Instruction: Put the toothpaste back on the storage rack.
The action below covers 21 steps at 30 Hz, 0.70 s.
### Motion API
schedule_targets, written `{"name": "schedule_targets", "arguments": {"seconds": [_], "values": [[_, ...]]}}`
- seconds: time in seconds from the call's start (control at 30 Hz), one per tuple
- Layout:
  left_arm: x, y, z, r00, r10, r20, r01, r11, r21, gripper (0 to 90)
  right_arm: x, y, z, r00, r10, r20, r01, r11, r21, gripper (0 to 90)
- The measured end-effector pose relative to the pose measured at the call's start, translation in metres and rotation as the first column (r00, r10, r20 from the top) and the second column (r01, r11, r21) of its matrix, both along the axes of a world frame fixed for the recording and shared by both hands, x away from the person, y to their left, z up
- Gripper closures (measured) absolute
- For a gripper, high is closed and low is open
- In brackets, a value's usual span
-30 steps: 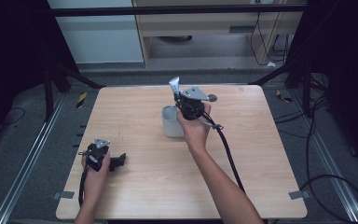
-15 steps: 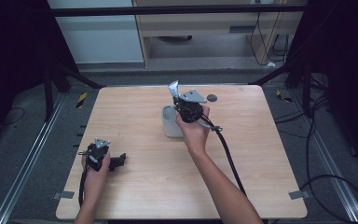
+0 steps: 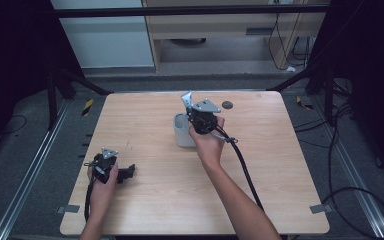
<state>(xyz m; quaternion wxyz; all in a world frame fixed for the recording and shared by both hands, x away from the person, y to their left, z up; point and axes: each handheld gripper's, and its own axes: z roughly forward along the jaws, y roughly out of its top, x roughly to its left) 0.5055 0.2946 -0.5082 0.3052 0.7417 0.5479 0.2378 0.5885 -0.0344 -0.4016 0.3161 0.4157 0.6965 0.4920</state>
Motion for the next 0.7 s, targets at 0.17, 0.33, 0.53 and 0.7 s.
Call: {"name": "schedule_targets", "arguments": {"seconds": [0.17, 0.33, 0.53, 0.7], "values": [[0.0002, 0.0001, 0.0000, 1.0000, -0.001, 0.000, 0.001, 1.0000, 0.000, 0.0, -0.0011, 0.0001, -0.0015, 0.9999, -0.001, -0.011, 0.001, 1.0000, -0.004, 80.3], [0.0005, 0.0002, 0.0000, 1.0000, -0.001, 0.000, 0.001, 1.0000, 0.000, 0.0, -0.0024, -0.0001, -0.0041, 0.9996, -0.001, -0.027, 0.000, 0.9999, -0.016, 80.4], [0.0006, 0.0002, 0.0002, 1.0000, -0.001, -0.002, 0.001, 1.0000, 0.001, 0.0, -0.0012, 0.0008, -0.0062, 0.9987, 0.005, -0.051, -0.006, 0.9997, -0.023, 80.4], [0.0007, 0.0003, 0.0002, 1.0000, -0.002, -0.002, 0.002, 1.0000, 0.001, 0.0, -0.0004, 0.0019, -0.0088, 0.9979, 0.010, -0.064, -0.012, 0.9994, -0.032, 80.4]]}}
